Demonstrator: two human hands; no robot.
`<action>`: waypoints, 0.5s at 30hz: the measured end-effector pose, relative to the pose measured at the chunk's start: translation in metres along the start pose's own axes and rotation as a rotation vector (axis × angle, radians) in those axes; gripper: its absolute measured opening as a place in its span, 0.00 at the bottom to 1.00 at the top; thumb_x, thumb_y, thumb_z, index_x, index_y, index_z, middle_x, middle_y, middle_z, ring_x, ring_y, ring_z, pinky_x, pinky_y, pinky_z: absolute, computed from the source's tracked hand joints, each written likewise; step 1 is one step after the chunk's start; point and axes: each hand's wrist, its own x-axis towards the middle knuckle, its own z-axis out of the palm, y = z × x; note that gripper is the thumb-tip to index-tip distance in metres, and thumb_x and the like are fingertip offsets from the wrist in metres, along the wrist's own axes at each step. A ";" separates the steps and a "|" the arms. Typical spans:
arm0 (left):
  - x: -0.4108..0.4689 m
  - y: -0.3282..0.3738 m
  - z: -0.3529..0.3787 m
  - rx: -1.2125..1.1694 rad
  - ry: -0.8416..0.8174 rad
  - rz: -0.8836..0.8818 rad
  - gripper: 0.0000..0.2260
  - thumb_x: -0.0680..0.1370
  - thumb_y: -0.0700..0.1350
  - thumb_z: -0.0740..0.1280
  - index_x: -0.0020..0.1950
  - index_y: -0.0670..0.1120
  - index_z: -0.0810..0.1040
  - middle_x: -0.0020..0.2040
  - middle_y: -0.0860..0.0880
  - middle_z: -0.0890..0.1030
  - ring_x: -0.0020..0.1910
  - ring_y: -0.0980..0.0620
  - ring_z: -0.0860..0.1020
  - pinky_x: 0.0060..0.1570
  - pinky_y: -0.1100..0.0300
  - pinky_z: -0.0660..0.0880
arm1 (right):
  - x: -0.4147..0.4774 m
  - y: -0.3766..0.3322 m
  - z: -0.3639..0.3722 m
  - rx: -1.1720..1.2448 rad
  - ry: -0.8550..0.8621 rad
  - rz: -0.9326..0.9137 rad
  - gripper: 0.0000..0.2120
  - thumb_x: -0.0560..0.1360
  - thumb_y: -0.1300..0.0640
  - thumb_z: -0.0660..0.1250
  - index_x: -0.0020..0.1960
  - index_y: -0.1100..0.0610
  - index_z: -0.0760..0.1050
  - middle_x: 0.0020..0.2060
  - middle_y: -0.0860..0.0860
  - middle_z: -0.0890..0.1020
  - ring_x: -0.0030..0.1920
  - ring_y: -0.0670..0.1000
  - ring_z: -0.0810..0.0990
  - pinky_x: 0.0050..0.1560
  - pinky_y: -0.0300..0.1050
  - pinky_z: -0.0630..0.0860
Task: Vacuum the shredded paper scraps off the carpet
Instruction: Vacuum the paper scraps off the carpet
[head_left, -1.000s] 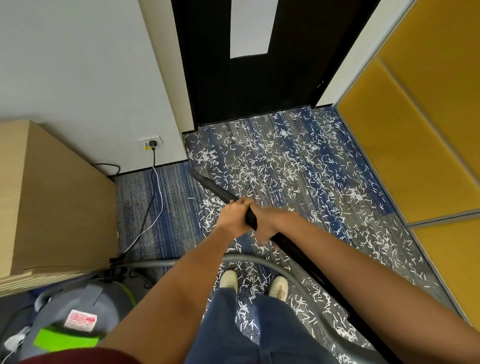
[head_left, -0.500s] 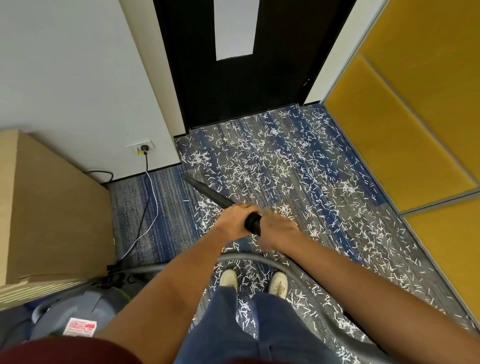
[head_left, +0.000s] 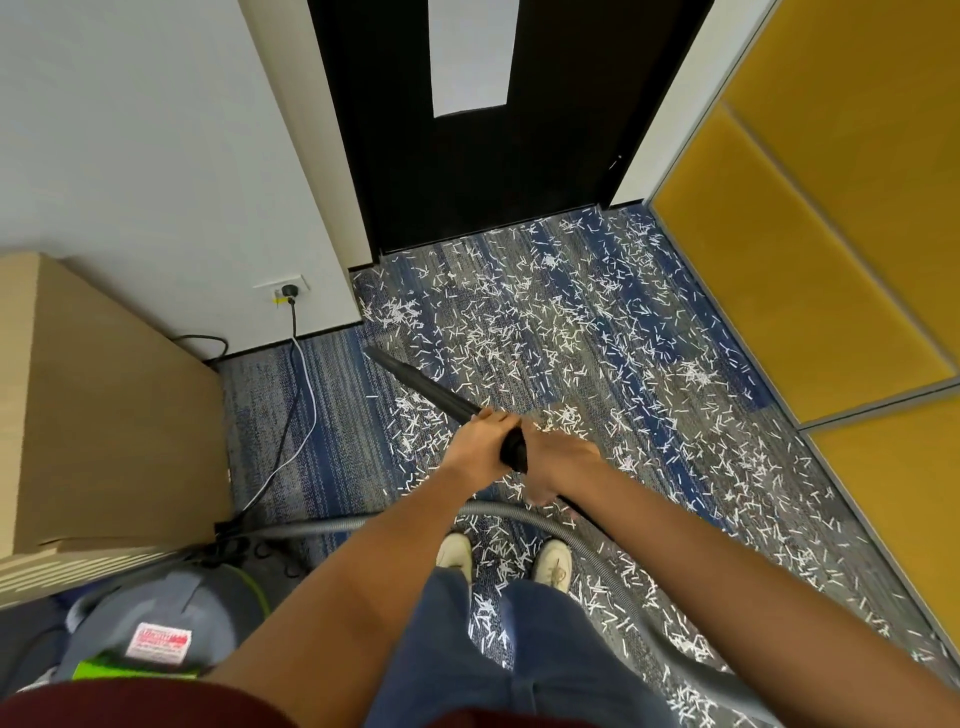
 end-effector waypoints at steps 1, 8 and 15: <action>0.000 0.002 -0.001 0.001 0.009 0.004 0.17 0.73 0.36 0.67 0.62 0.42 0.74 0.57 0.47 0.79 0.60 0.47 0.73 0.63 0.51 0.71 | -0.002 0.001 -0.001 -0.066 0.022 -0.016 0.46 0.74 0.53 0.69 0.77 0.57 0.39 0.57 0.53 0.75 0.51 0.53 0.76 0.57 0.47 0.75; 0.000 0.028 -0.005 0.030 0.014 -0.032 0.16 0.76 0.36 0.65 0.64 0.42 0.73 0.59 0.46 0.78 0.59 0.48 0.76 0.63 0.57 0.70 | -0.008 0.015 0.001 -0.093 0.147 -0.062 0.26 0.78 0.62 0.62 0.73 0.58 0.58 0.39 0.50 0.69 0.38 0.47 0.70 0.50 0.42 0.75; -0.004 0.022 0.011 0.096 -0.076 -0.116 0.18 0.74 0.37 0.67 0.64 0.43 0.73 0.63 0.47 0.75 0.64 0.47 0.71 0.66 0.53 0.68 | -0.008 0.020 0.023 -0.050 0.178 -0.123 0.27 0.78 0.63 0.61 0.74 0.60 0.54 0.61 0.56 0.74 0.58 0.54 0.76 0.56 0.48 0.73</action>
